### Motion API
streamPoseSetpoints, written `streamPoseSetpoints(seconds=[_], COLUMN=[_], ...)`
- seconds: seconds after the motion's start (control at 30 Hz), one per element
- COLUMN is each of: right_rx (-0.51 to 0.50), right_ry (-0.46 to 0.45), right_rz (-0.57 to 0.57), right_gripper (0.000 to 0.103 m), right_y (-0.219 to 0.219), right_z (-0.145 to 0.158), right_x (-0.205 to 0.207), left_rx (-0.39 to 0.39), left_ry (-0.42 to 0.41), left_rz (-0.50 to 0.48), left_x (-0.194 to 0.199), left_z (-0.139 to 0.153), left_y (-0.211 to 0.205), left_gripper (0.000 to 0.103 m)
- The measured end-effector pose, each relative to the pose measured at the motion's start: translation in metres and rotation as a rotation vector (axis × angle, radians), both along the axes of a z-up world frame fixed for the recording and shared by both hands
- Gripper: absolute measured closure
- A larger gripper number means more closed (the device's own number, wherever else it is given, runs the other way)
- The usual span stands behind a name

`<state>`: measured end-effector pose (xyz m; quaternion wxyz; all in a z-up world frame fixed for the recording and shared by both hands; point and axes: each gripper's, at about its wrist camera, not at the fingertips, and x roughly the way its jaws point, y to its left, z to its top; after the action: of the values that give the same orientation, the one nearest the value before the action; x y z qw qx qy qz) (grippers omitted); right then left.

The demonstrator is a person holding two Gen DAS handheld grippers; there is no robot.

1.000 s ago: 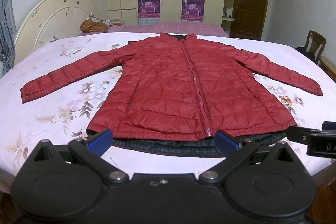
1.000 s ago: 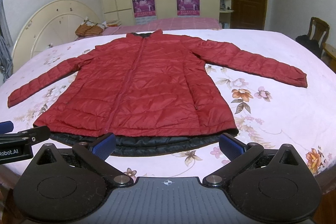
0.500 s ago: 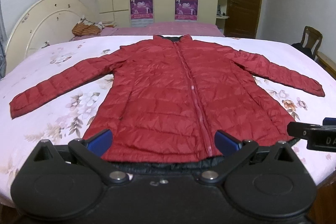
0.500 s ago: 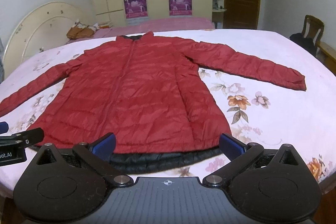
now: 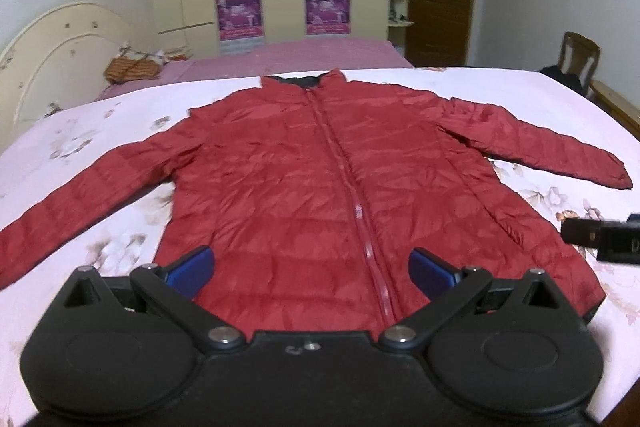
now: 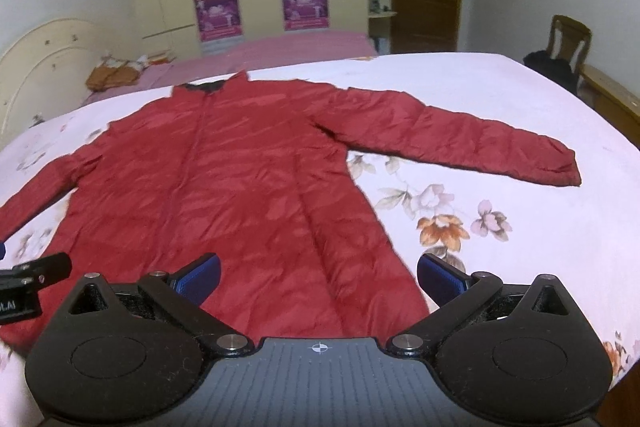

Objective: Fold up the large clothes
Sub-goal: 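Move the right gripper out to the cuff of a red sleeve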

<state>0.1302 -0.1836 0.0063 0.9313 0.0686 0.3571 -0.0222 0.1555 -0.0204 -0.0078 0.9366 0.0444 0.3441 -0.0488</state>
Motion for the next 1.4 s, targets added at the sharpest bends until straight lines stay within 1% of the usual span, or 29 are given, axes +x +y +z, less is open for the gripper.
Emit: streamPoseSetpoints(seconds=[0.1,0.17,0.3,0.4,0.5,0.57,0.63,0.73,0.87,1.0,1.07,1.17,1.27,1.4], right_rx=[-0.002,-0.006,-0.016,-0.012,-0.017,-0.023,-0.028,-0.023,-0.014,0.030,0.051,0.087,0.147,0.221], right_ry=[0.005,0.010,0.015,0.017,0.016,0.016,0.022,0.033,0.041,0.033,0.016,0.002,-0.005,-0.013], right_rz=[-0.033,-0.055,-0.093,-0.110,-0.152,-0.178,-0.204,-0.228,-0.251,-0.302,-0.341,-0.405,-0.468,-0.513], right_gripper=[0.000,0.000,0.000,0.000,0.000,0.000,0.000,0.000,0.000,0.000,0.000,0.000,0.000,0.001], right_y=[-0.004,-0.006,-0.013,-0.023,-0.043,-0.056,-0.072,-0.096,-0.131,-0.175,-0.199,-0.232,-0.264,-0.293], right_z=[-0.002,-0.004,-0.007,-0.009,-0.013,-0.015,-0.019,-0.026,-0.037,-0.049,-0.056,-0.066,-0.078,-0.088], right_x=[0.019,0.031,0.049,0.057,0.066,0.070,0.076,0.087,0.104,0.116,0.118,0.116,0.112,0.106], left_rx=[-0.005,-0.028,-0.065,-0.083,-0.127,-0.118,-0.118,-0.080,-0.102,-0.068,-0.064,-0.104,-0.130,-0.137], left_ry=[0.002,-0.009,-0.035,-0.051,-0.077,-0.088,-0.063,-0.043,0.020,0.034,0.043,0.061,0.042,0.066], left_rz=[-0.048,-0.080,-0.111,-0.097,-0.076,-0.073,-0.080,-0.080,-0.052,-0.040,-0.036,-0.045,-0.021,-0.016], left_x=[0.017,0.026,0.045,0.058,0.068,0.075,0.084,0.098,0.118,0.137,0.145,0.153,0.154,0.161], left_z=[-0.004,-0.005,-0.008,-0.011,-0.014,-0.015,-0.017,-0.020,-0.027,-0.036,-0.040,-0.045,-0.047,-0.052], left_y=[-0.002,-0.001,-0.001,-0.004,-0.008,-0.016,-0.023,-0.040,-0.058,-0.085,-0.097,-0.112,-0.124,-0.137], left_gripper=[0.000,0.000,0.000,0.000,0.000,0.000,0.000,0.000,0.000,0.000,0.000,0.000,0.000,0.000])
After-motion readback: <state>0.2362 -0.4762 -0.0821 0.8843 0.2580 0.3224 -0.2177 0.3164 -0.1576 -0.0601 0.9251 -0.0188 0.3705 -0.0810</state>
